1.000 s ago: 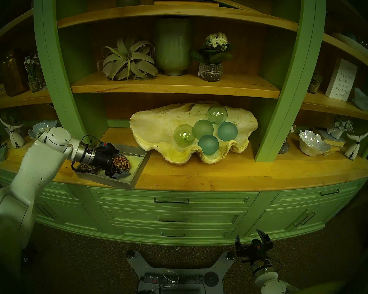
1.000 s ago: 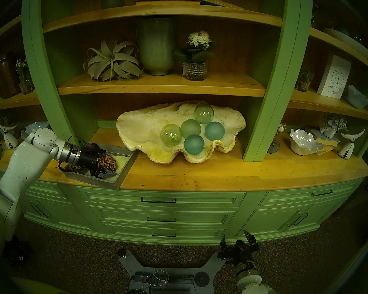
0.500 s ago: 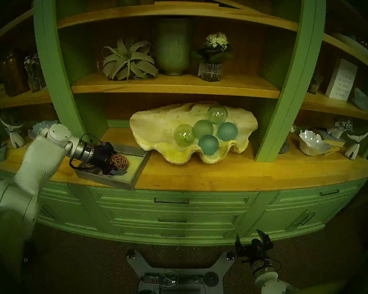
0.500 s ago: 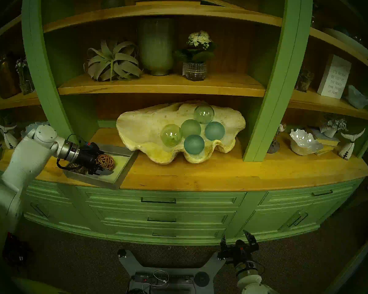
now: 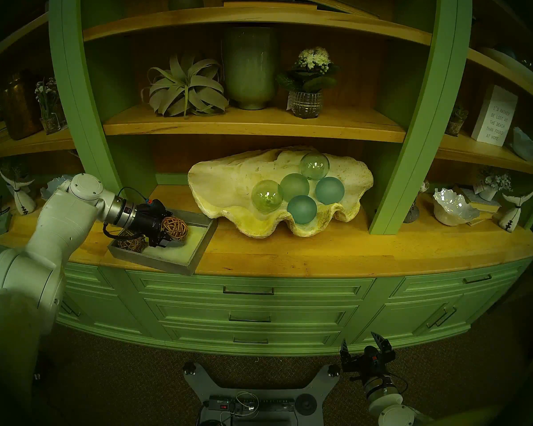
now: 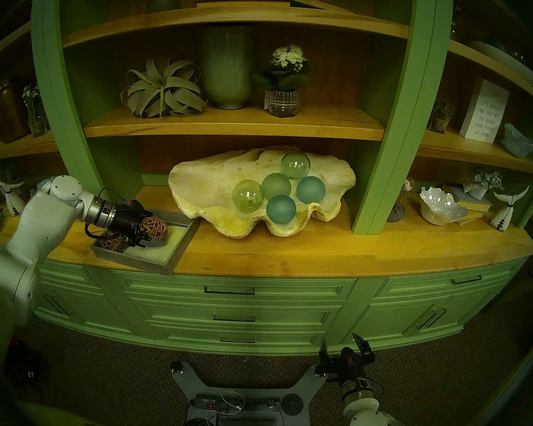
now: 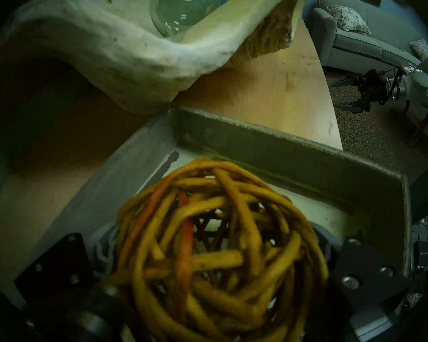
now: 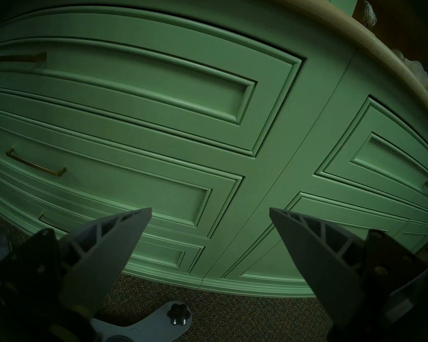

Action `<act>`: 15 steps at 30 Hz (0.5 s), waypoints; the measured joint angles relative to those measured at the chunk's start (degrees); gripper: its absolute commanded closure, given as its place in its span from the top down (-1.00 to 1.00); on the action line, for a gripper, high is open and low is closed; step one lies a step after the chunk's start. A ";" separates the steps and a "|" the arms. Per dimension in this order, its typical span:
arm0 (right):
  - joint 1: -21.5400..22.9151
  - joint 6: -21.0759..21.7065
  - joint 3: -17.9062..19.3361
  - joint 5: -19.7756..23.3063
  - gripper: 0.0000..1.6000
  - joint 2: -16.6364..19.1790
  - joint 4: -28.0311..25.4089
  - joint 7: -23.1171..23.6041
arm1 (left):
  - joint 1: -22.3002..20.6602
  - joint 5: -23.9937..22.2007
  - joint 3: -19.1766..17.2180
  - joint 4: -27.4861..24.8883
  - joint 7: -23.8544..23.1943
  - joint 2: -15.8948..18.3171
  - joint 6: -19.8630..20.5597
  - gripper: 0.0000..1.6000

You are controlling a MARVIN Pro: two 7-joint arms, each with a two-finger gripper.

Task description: Put wooden balls into bowl

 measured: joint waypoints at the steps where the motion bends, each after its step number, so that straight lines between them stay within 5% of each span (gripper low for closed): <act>1: 0.00 0.00 0.00 0.00 1.00 0.00 -0.01 0.00 | 0.01 -1.11 -0.60 -0.48 -0.13 0.01 -0.64 -1.00; 15: -0.01 0.00 0.01 0.01 1.00 0.02 -0.22 -0.02 | 8.00 -15.75 -4.84 -11.03 -0.22 4.90 1.35 -1.00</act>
